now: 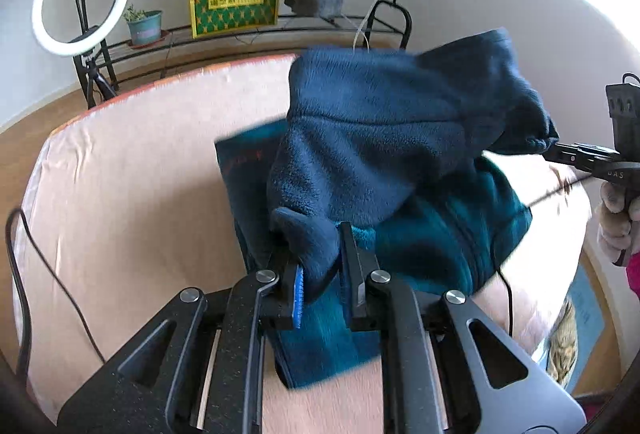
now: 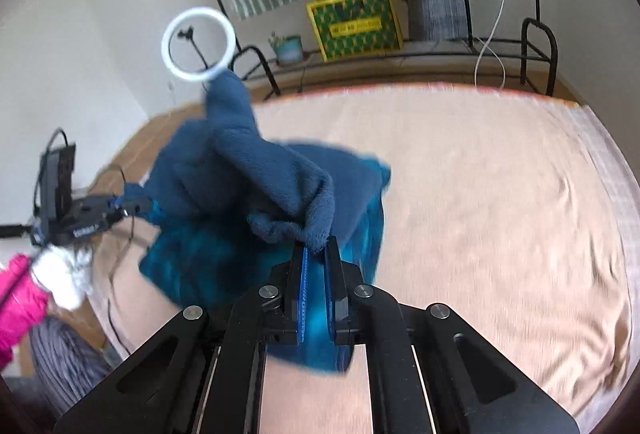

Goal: Fold large clothes
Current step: 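Fold the held collar end over the bundle with both grippers, then release the fabric and pull both grippers back from the bundle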

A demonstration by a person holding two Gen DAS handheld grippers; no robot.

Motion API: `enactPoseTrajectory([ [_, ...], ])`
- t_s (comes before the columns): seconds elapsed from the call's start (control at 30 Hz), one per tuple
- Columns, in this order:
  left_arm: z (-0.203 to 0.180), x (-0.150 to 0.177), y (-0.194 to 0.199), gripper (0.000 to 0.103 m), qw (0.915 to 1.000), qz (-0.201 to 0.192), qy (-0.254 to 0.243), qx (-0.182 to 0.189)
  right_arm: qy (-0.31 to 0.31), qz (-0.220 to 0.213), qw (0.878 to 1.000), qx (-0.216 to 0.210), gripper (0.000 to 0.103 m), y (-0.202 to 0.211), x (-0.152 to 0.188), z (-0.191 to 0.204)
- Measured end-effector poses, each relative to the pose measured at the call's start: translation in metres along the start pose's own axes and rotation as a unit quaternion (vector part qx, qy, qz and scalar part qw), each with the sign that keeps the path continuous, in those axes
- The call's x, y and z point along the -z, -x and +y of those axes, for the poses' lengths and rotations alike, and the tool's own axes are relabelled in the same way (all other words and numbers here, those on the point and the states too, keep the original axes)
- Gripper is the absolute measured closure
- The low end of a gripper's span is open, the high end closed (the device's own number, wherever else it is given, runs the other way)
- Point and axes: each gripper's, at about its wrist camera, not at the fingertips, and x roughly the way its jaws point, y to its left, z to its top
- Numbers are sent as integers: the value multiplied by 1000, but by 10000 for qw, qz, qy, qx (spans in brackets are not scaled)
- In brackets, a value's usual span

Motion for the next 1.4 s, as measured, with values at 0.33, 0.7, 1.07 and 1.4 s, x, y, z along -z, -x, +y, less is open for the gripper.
enactPoseTrajectory([
  [0.33, 5, 39, 61, 85, 9999, 8, -109, 118, -163, -368, 9992, 32, 98, 80, 31, -12],
  [0.7, 76, 31, 33, 43, 9556, 233, 2592, 1383, -1124, -186, 9924, -455, 43, 47, 26, -7],
  [1.07, 69, 28, -20, 91, 9392, 540, 3082, 1415, -1773, 515, 9792, -838, 92, -55, 28, 12],
  [1.4, 38, 45, 34, 95, 9685, 509, 2166, 1121, -1619, 141, 9798, -1169, 94, 14, 49, 25],
])
